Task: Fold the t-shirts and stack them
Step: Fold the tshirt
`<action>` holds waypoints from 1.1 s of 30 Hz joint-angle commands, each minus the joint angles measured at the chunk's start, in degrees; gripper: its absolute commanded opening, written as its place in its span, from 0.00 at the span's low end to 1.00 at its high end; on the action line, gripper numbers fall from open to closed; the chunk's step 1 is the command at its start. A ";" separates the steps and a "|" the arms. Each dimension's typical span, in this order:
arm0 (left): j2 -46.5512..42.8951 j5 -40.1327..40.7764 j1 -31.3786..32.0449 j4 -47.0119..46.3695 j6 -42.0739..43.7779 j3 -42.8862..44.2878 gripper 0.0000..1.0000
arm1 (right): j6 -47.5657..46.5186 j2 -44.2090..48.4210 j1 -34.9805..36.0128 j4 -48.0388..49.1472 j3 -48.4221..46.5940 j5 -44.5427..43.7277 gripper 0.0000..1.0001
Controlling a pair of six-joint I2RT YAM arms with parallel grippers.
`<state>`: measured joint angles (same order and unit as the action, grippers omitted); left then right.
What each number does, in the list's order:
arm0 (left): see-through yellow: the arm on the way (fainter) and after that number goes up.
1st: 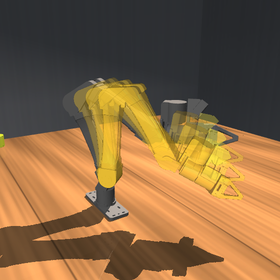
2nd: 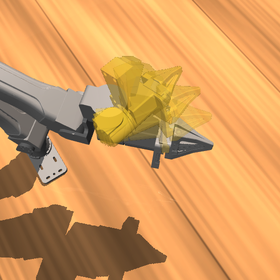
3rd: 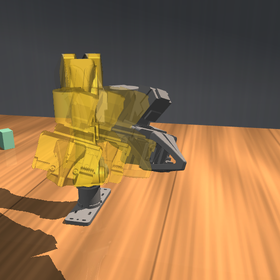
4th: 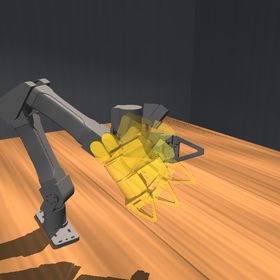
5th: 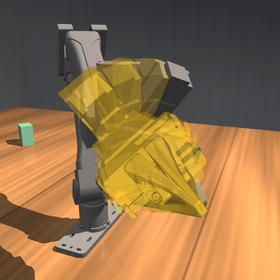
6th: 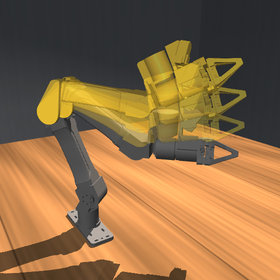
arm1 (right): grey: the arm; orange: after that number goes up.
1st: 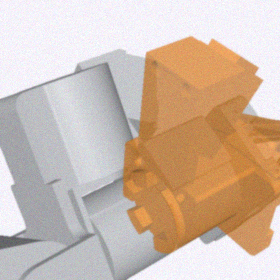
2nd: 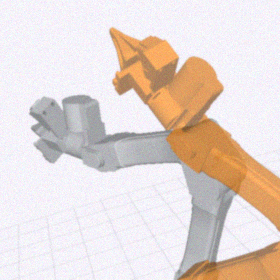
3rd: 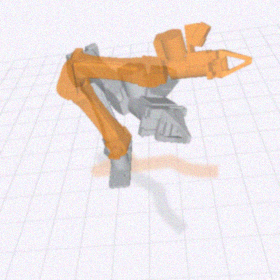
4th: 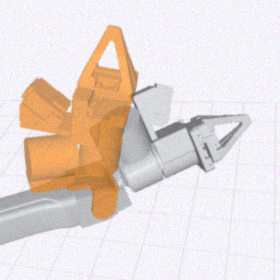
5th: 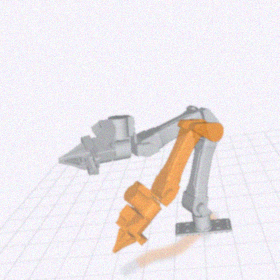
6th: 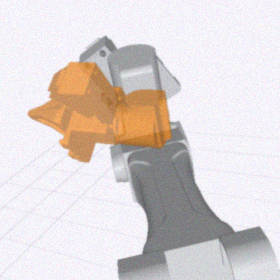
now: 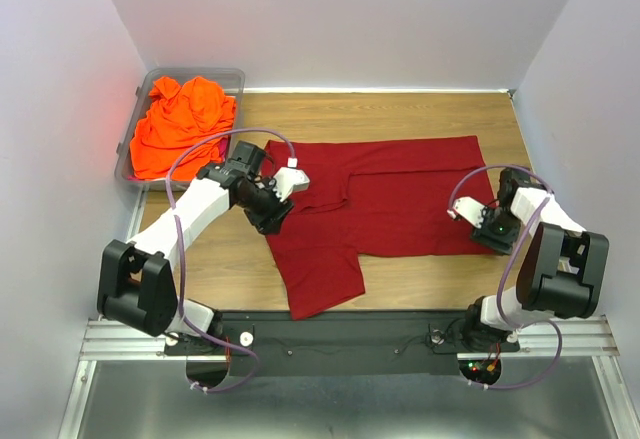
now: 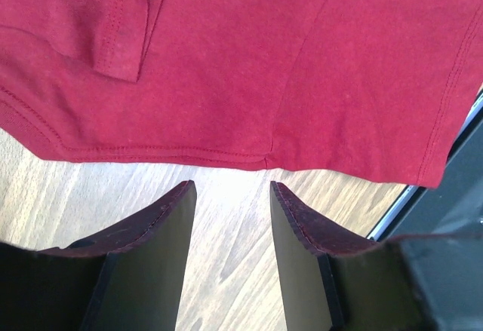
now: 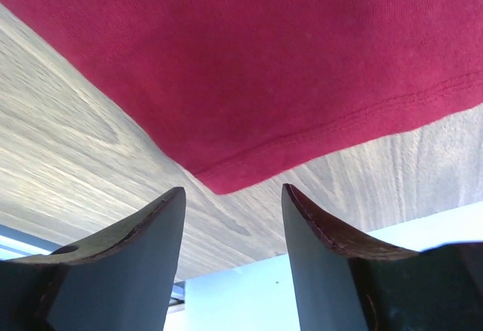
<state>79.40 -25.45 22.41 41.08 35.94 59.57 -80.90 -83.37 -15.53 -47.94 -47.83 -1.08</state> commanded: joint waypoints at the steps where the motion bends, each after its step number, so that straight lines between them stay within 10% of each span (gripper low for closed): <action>1: 0.85 -1.00 0.17 1.90 -1.05 2.92 0.56 | -4.61 -0.21 -1.78 -1.19 -2.00 0.55 0.60; 24: 1.46 1.37 0.35 0.40 -0.79 0.29 0.55 | -5.49 -0.65 -2.49 1.44 5.19 3.28 0.38; 33: 0.85 6.55 6.32 -3.02 4.74 -7.36 0.54 | -3.74 -1.26 -2.49 3.73 5.65 3.37 0.01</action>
<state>81.58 -21.37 26.52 38.81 37.08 55.51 -85.71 -82.98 -17.61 -42.72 -43.40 1.02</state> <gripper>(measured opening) 0.538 0.091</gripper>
